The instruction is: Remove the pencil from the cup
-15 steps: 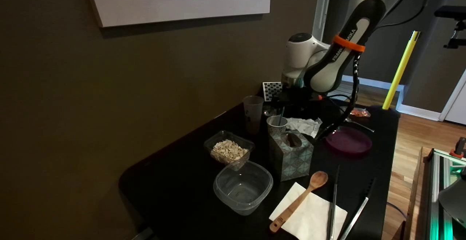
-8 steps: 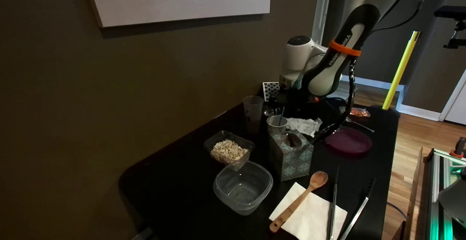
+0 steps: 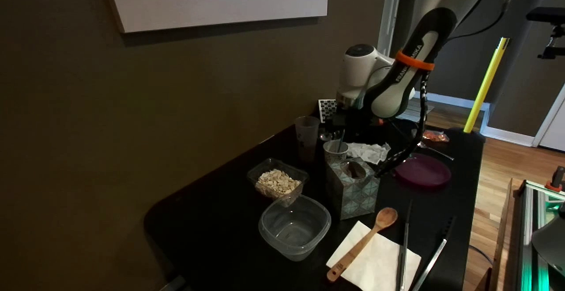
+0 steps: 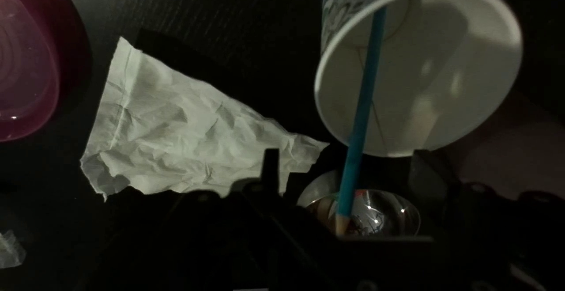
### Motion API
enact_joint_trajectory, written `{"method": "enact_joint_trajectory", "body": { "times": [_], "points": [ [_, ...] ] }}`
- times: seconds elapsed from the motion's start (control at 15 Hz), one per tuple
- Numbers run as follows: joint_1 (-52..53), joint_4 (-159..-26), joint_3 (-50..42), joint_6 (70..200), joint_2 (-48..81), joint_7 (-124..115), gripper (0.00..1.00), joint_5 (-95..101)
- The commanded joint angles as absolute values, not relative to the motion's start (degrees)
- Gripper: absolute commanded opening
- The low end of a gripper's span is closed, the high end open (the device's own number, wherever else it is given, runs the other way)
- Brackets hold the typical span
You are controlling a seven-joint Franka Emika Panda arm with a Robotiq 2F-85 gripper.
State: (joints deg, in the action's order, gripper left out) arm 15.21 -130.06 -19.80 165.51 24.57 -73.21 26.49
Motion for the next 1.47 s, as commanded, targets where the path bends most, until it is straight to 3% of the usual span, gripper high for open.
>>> {"method": "enact_joint_trajectory", "body": {
  "times": [0.0, 0.27, 0.33, 0.47, 0.53, 0.6, 0.8, 0.87, 1.0, 1.07, 1.2, 1.27, 1.4],
  "points": [
    [17.1, -129.6, -21.4, 167.4, 26.0, -74.5, 0.75, 25.2],
    [17.5, -129.7, -21.9, 167.5, 25.9, -74.8, 0.59, 25.0],
    [17.6, -129.7, -22.0, 167.5, 25.9, -74.8, 0.5, 25.0],
    [17.9, -129.7, -22.2, 167.5, 25.9, -75.0, 0.5, 24.9],
    [18.0, -129.7, -22.3, 167.5, 26.0, -75.1, 0.4, 24.9],
    [18.1, -129.7, -22.4, 167.5, 26.0, -75.2, 0.44, 24.9],
    [18.5, -129.7, -22.7, 167.6, 25.9, -75.5, 0.36, 25.0],
    [18.5, -129.8, -22.7, 167.7, 25.9, -75.6, 0.27, 25.1],
    [18.6, -129.8, -22.8, 167.8, 25.9, -75.7, 0.23, 25.0],
    [18.7, -129.8, -22.8, 167.8, 25.9, -75.8, 0.14, 25.1],
    [18.8, -129.8, -23.1, 167.9, 25.9, -76.1, 0.14, 25.2],
    [18.9, -129.8, -23.1, 168.0, 26.0, -76.2, 0.06, 25.2],
    [19.1, -129.8, -23.4, 168.3, 26.0, -76.4, 0.06, 25.1]
  ]
}}
